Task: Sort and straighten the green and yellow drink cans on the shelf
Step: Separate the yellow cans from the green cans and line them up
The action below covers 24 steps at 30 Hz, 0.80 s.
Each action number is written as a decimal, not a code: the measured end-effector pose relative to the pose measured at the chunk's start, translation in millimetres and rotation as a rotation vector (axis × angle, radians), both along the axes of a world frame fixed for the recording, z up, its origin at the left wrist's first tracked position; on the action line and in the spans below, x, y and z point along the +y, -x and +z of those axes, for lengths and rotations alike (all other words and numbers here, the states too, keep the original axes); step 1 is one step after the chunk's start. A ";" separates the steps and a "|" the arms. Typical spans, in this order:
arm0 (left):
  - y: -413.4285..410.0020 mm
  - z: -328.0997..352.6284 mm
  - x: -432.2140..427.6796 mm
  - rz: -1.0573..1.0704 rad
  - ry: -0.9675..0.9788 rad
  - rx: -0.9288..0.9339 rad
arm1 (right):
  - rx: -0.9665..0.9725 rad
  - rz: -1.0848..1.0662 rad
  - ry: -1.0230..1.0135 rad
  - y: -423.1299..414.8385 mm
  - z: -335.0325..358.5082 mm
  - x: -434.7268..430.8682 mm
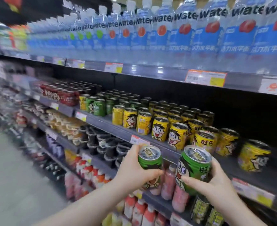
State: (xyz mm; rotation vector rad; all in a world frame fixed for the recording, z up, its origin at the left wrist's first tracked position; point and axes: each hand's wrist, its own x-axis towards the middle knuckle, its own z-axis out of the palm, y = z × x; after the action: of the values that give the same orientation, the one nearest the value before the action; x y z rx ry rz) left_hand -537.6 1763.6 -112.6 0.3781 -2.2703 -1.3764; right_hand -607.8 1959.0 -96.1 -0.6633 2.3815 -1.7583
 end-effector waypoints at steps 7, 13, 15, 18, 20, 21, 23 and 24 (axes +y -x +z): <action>-43.6 -1.5 -66.1 0.118 0.064 0.000 | -0.019 0.140 -0.035 -24.0 -3.1 -74.5; -70.1 0.0 -161.3 0.107 0.022 -0.011 | 0.002 0.220 -0.017 -33.2 0.8 -181.2; -79.7 4.3 -207.0 0.120 0.026 -0.014 | 0.006 0.251 -0.014 -37.2 0.1 -231.1; -91.4 9.5 -273.5 0.158 0.049 -0.005 | 0.025 0.285 -0.004 -42.7 -2.8 -301.9; -93.4 13.3 -308.9 0.189 0.047 0.005 | 0.024 0.286 0.005 -43.6 -5.4 -338.1; -92.1 14.5 -324.2 0.195 0.049 0.014 | 0.025 0.284 0.007 -43.6 -5.9 -353.1; -85.7 16.2 -349.2 0.187 0.046 0.017 | 0.031 0.249 -0.007 -37.9 -7.3 -377.6; -80.5 15.7 -360.0 0.179 0.046 0.018 | 0.035 0.225 -0.013 -33.4 -6.2 -387.5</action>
State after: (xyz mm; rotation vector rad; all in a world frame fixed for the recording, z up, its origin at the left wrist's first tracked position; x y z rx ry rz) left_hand -457.0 1403.6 -96.9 0.5372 -2.1907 -1.2302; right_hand -574.4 1571.4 -102.2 -0.9267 2.2355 -1.6498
